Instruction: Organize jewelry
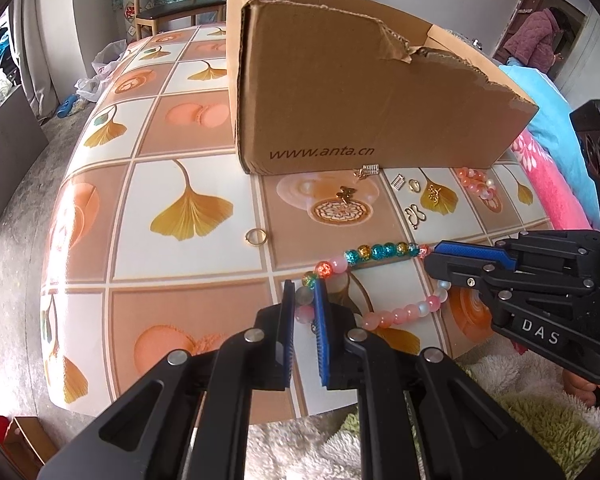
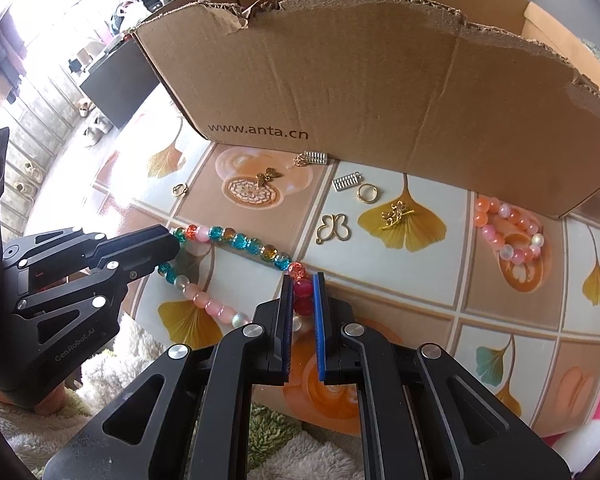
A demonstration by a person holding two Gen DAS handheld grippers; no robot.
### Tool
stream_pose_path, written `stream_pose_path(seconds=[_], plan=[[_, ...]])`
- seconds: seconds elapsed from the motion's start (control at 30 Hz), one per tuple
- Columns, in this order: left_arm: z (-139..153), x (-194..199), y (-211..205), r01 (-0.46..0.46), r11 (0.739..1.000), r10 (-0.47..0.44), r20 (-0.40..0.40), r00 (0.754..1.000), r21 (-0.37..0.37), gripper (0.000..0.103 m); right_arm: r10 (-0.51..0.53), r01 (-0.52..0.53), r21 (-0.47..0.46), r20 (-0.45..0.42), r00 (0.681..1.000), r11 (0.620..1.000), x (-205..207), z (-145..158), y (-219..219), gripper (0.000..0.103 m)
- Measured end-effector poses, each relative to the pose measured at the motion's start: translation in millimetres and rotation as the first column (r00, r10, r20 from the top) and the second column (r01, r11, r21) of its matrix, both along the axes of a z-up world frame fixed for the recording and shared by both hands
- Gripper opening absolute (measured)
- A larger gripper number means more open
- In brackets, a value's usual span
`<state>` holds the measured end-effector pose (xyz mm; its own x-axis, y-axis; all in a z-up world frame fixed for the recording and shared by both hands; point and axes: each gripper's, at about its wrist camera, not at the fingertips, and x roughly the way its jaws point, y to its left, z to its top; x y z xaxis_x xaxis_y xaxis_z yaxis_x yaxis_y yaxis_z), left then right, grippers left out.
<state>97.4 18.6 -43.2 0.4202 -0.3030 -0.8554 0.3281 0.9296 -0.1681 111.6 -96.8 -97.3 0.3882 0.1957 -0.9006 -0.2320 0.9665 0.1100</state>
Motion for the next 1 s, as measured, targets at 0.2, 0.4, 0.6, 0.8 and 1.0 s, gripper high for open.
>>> stream_pose_path(seconds=[0.2,0.4,0.6,0.8,1.0], plan=[[0.1,1.3,-4.9,0.024,0.999,-0.024,0.008,1.000,0.027,0.010,-0.004,0.004,0.002,0.016,1.000,1.000,-3.4,1.7,3.2,0.007],[0.2,-0.9,-2.0,0.008,1.000,-0.008,0.013,1.000,0.018,0.010,0.006,-0.007,0.032,0.016,1.000,0.999,-5.5,2.5,-6.2,0.007],[-0.4,-3.7,-0.5,0.002,1.000,-0.002,0.007,1.000,0.011,0.010,0.010,-0.011,0.020,0.015,1.000,1.000,-8.3,3.3,-8.8,0.007],[-0.3,-3.4,-1.3,0.001,1.000,-0.001,0.005,1.000,0.013,0.010,0.014,-0.014,0.001,0.016,1.000,1.000,-10.6,4.2,-5.8,0.007],[-0.9,-4.9,-2.2,0.002,1.000,-0.003,0.012,1.000,0.020,0.010,0.012,-0.012,-0.001,0.019,1.000,1.000,-10.2,4.7,-2.3,0.007]])
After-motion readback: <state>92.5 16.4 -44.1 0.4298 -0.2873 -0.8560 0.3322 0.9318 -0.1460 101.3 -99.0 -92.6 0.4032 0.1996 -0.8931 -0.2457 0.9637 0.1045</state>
